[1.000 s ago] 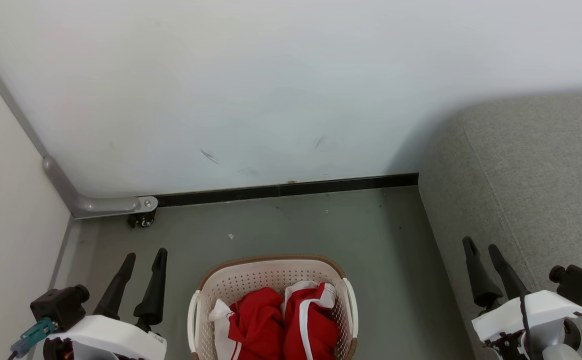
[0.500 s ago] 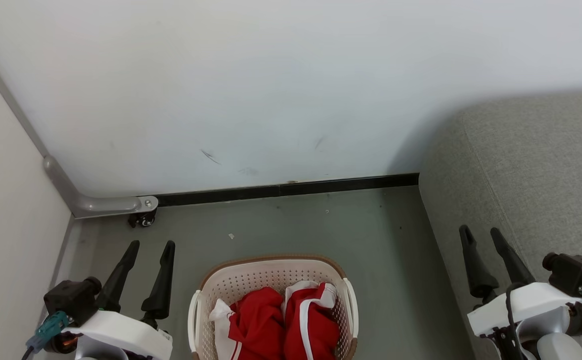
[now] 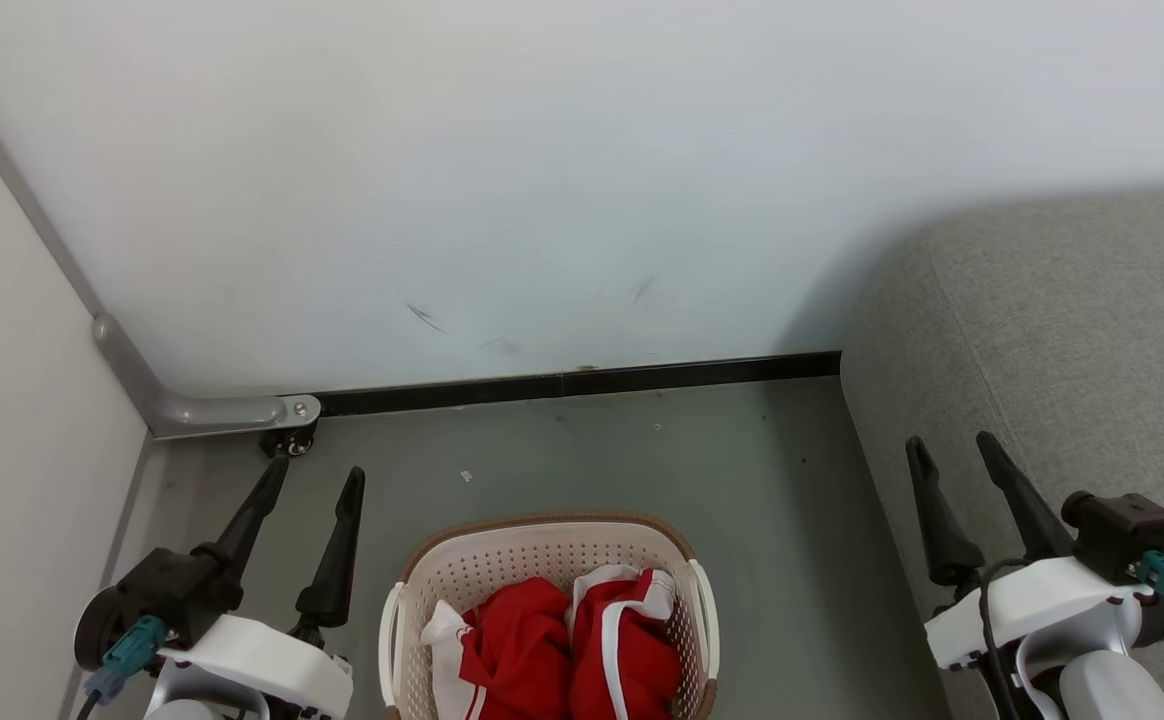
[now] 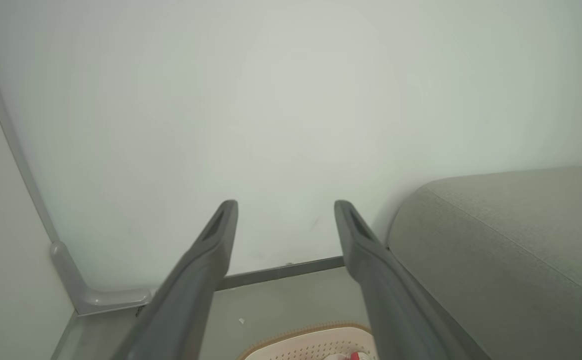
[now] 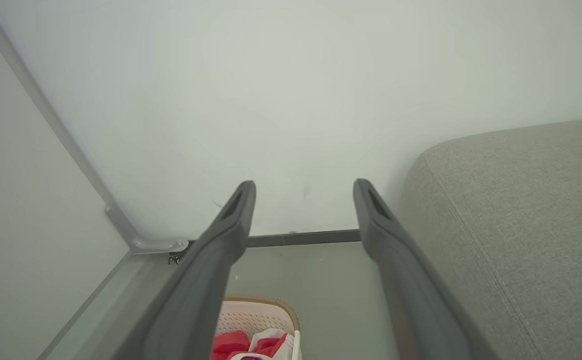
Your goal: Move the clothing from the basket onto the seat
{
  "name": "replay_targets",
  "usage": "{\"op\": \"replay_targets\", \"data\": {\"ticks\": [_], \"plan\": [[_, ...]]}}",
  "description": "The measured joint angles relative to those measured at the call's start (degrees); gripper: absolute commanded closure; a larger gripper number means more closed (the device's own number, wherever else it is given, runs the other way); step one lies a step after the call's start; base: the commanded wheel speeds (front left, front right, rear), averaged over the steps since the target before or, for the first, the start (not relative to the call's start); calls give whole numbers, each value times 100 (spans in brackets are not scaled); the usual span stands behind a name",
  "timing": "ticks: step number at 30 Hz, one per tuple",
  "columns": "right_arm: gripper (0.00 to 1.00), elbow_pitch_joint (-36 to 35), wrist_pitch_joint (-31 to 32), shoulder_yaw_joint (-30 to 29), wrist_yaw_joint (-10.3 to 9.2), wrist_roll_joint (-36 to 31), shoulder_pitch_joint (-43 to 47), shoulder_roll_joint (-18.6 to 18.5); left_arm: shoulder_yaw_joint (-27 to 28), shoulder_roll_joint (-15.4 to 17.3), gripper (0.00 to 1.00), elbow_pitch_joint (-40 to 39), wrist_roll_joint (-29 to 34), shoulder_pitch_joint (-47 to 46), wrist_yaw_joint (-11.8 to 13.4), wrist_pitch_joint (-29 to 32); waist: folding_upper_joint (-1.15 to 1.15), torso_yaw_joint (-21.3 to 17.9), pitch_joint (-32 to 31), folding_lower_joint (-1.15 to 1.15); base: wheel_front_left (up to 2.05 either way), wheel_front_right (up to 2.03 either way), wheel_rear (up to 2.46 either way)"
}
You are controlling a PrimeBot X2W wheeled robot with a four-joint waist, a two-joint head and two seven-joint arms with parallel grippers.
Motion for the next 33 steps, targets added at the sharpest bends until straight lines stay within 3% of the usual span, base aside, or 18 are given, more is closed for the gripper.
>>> {"op": "replay_targets", "data": {"ticks": [11,33], "plan": [[0,-92,-163,91,1,-753,-8,-1,-2,-3,0,-33,689,-57,-44,-156,0,5,-4,-1,0,0,0],[0,-154,-164,111,1,-708,-96,-2,24,-78,0,288,690,-79,-102,-158,0,-15,112,-1,0,0,0]]}}
